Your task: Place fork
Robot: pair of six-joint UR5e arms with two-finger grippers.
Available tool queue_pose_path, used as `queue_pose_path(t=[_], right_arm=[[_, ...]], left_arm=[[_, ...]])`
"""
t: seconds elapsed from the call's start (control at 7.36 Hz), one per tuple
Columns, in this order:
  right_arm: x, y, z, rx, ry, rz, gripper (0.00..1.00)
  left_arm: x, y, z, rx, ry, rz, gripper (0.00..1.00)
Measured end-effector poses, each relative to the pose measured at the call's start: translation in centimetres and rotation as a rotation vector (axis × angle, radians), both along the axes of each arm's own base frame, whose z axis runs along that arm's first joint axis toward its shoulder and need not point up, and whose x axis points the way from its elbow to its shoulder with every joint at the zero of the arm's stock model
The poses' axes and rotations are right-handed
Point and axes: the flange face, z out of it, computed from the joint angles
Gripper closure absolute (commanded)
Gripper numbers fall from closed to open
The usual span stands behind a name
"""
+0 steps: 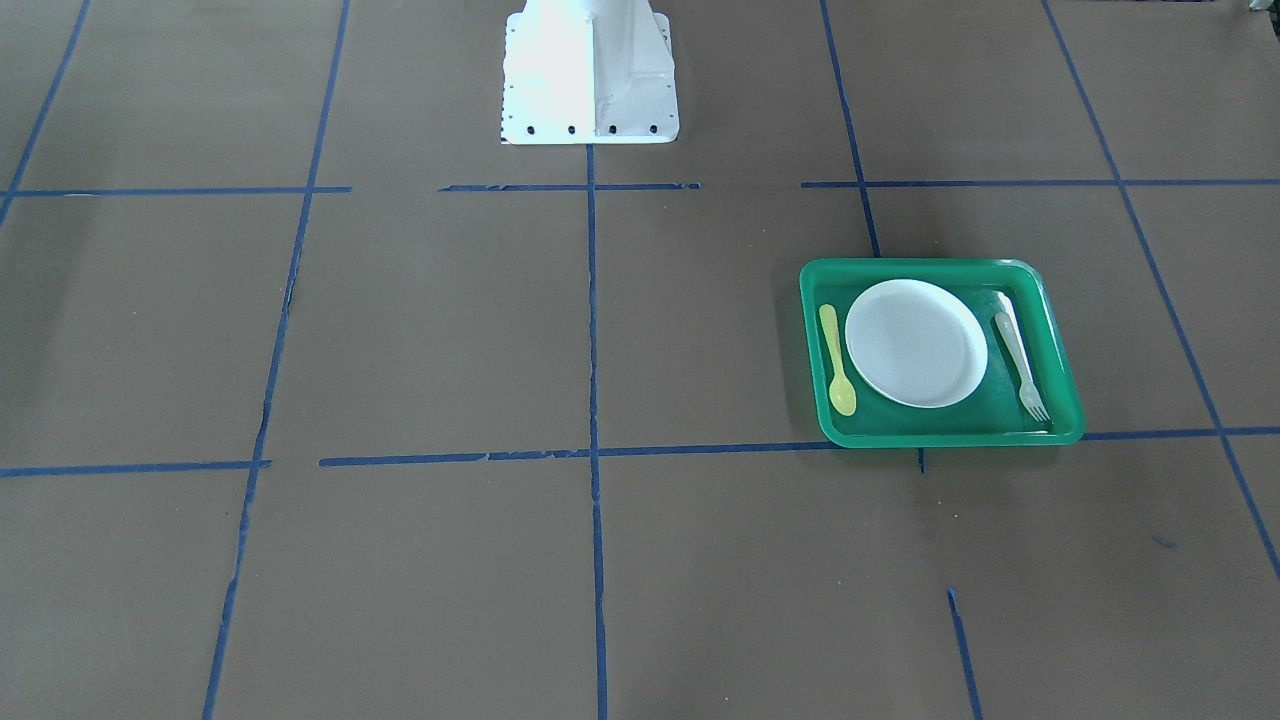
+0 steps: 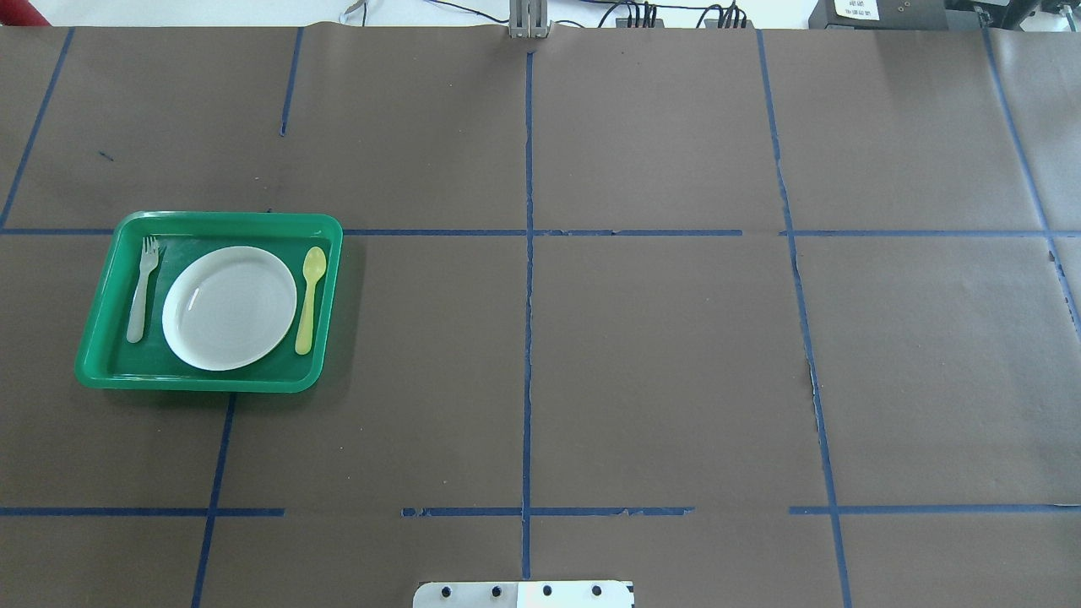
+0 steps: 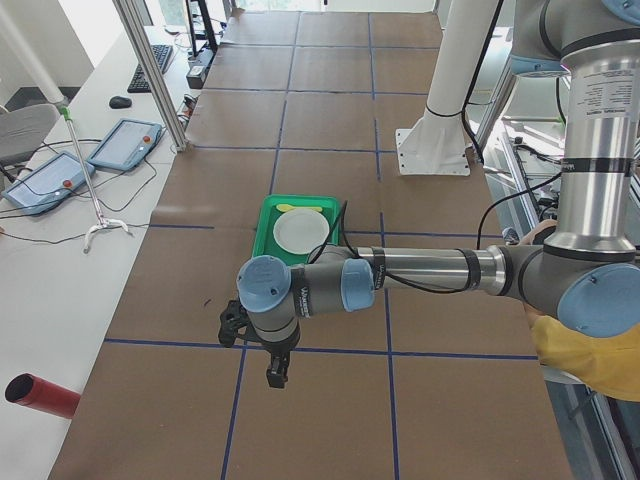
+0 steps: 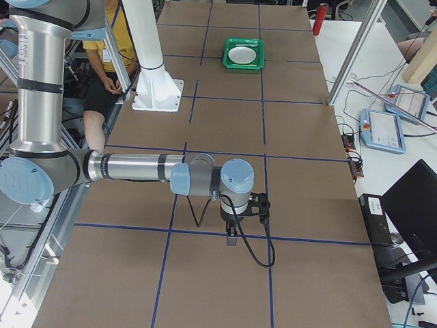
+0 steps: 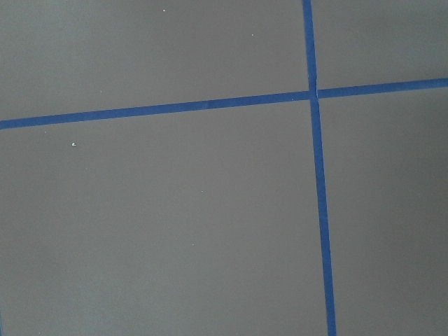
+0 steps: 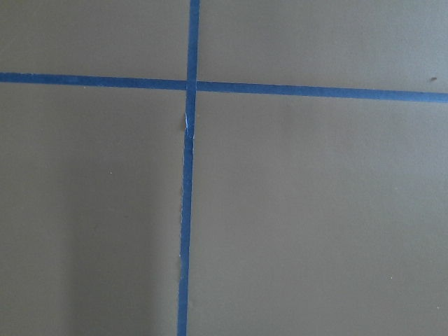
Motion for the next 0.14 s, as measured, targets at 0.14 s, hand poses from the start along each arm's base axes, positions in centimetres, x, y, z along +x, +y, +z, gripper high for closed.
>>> queue_pose_path(t=[0.14], right_arm=[[0.0,0.0,0.0,0.0,0.0,0.0,0.0]], left_arm=[[0.02,0.13,0.23,-0.005,0.0,0.0,0.0]])
